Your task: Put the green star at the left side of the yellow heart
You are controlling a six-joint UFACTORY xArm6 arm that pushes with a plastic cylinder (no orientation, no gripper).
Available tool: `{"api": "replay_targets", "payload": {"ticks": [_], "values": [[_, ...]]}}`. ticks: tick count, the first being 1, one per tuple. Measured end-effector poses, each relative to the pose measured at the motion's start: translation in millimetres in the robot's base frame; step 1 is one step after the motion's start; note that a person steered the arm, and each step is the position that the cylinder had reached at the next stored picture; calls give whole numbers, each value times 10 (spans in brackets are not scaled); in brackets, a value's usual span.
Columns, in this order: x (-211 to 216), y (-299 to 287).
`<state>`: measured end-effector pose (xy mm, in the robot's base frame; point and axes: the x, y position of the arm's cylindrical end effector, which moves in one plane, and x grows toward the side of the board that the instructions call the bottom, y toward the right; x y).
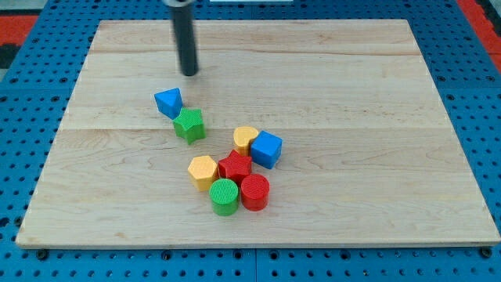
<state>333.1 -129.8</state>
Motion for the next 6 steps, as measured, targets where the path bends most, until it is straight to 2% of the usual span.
{"api": "replay_targets", "payload": {"ticks": [1,2,3,4,5,6], "values": [[600,22],[990,343],[876,354],[1137,472],[1221,576],[697,-99]]}}
